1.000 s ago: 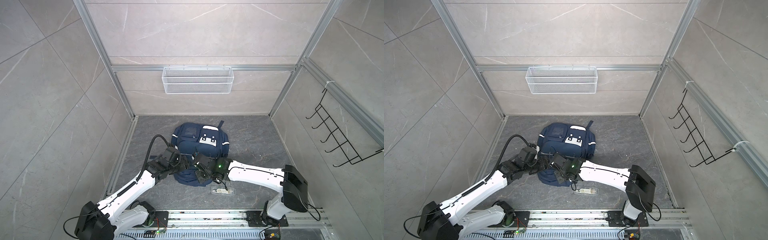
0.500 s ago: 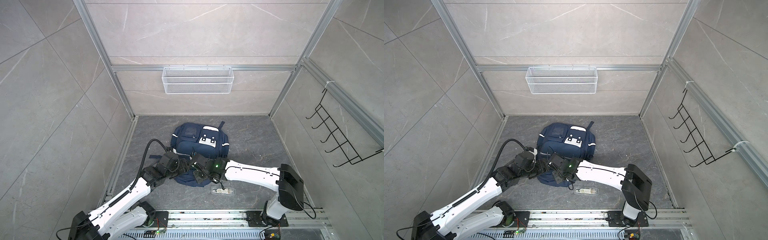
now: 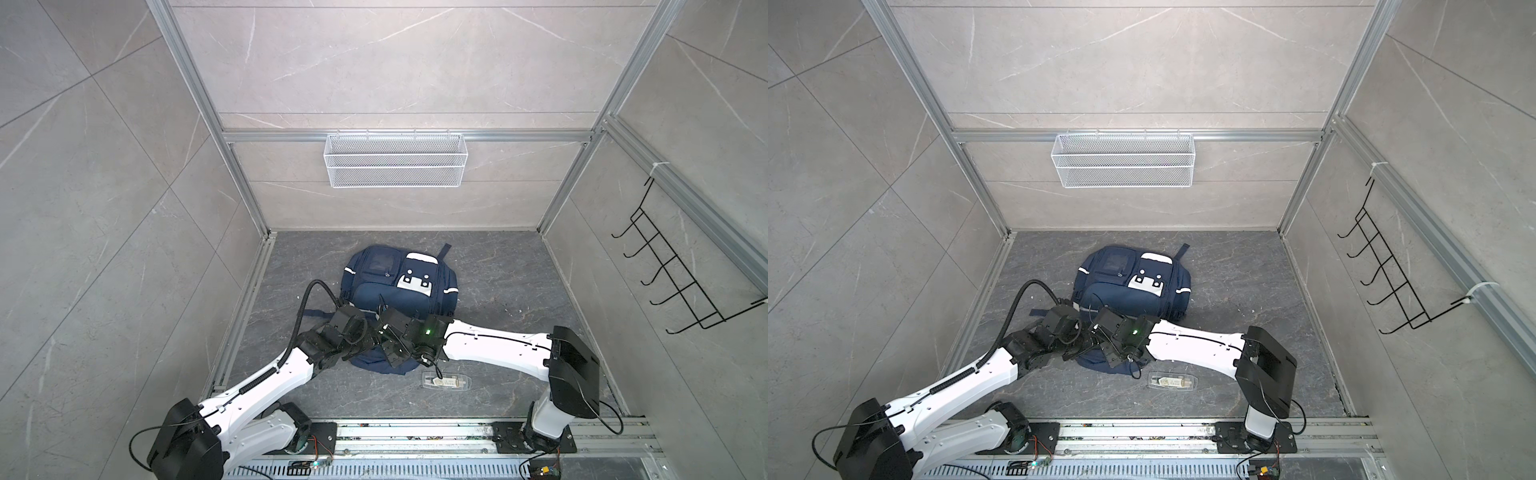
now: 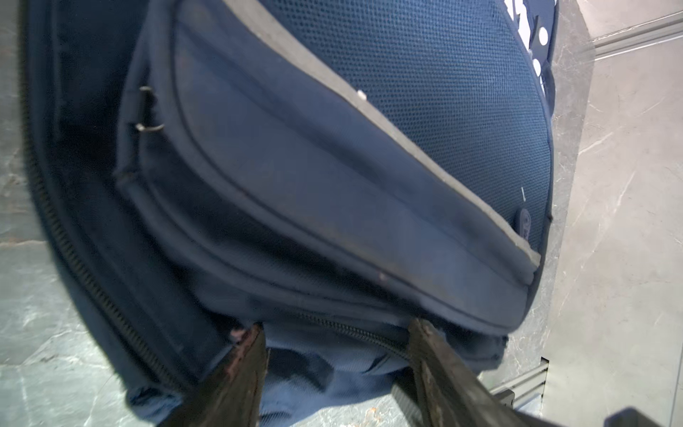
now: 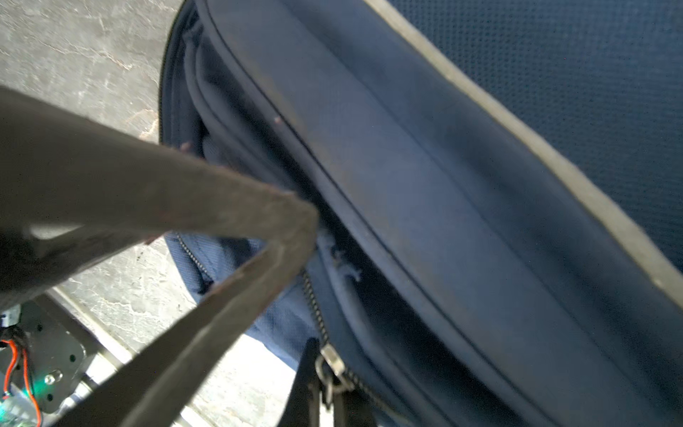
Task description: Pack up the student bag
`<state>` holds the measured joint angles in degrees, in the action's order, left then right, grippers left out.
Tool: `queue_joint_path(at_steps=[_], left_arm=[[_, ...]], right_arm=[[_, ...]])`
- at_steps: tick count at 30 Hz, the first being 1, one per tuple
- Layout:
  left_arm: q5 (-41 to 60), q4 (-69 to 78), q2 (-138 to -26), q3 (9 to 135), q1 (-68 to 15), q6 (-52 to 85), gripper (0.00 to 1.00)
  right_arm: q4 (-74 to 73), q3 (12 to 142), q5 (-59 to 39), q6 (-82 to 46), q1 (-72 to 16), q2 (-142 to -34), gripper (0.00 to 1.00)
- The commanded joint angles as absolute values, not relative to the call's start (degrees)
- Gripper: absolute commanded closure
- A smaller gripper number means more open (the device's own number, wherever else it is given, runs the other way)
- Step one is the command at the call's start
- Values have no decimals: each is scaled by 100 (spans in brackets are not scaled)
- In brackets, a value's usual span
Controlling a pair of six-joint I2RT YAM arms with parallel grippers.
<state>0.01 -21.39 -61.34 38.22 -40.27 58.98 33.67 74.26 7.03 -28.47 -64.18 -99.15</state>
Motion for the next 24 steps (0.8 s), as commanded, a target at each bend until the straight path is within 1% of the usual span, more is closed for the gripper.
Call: queue_joint_path(at_steps=[1, 5, 10, 14, 15, 17, 19, 20, 24], left_arm=[[-176, -1713, -6269, 4144, -3978, 5821, 36], [-270, -1661, -6384, 4161, -3907, 5796, 36], [-70, -1337, -6468, 4050, -3660, 5858, 38], [401, -1082, -7046, 4123, -3531, 5895, 42], [524, -1033, -7238, 4179, -3524, 5896, 47], [707, -889, -7482, 4213, -3524, 5896, 77], [715, -958, -7575, 4290, -3529, 5824, 95], [647, -1072, -7570, 4359, -3524, 5774, 100], [451, -1216, -7377, 4394, -3483, 5662, 100]], right_arm=[[3139, 7704, 501, -2786, -6618, -9925, 100], [3087, 7859, 438, -2804, -6675, -10065, 100], [3210, 8099, 540, -2822, -6802, -10313, 100], [3113, 8101, 615, -2848, -6838, -10301, 100], [3124, 8133, 626, -2848, -6833, -10300, 100], [3177, 8180, 683, -2831, -6837, -10288, 100], [3248, 8192, 779, -2814, -6831, -10251, 100], [3299, 8178, 854, -2797, -6830, -10208, 100], [3363, 7912, 1112, -2751, -6825, -9960, 100]])
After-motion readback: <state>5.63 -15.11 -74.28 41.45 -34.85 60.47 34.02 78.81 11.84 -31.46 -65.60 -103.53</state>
